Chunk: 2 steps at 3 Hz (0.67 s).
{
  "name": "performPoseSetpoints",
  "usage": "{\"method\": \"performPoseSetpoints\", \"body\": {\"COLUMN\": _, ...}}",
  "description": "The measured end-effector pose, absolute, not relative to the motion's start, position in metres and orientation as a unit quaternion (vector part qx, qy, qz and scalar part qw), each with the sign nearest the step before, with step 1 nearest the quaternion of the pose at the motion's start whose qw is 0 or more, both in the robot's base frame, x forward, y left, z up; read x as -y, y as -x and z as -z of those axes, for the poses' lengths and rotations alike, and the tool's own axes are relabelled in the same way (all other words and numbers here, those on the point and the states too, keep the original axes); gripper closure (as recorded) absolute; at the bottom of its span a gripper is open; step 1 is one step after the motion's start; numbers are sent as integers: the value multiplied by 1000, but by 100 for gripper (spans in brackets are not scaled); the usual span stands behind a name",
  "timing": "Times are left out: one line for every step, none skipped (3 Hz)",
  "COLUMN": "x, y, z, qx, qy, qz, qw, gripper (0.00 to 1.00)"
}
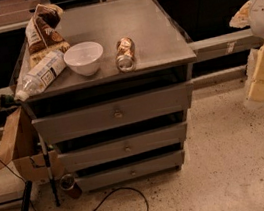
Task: Open bottom drawer
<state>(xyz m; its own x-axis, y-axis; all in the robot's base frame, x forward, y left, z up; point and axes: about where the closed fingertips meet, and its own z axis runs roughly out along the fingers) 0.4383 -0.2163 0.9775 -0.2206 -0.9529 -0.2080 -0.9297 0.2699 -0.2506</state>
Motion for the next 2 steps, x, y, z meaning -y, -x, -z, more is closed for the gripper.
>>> {"method": "performPoseSetpoints", "body": {"x": 216, "y": -438, "z": -978, "qx": -780, "qy": 603, "qz": 36, "qw": 161, "gripper": 0}}
{"method": "performPoseSetpoints", "body": {"x": 208, "y": -444, "z": -964, "qx": -774, "qy": 607, "qz": 41, "qw": 176, "gripper": 0}}
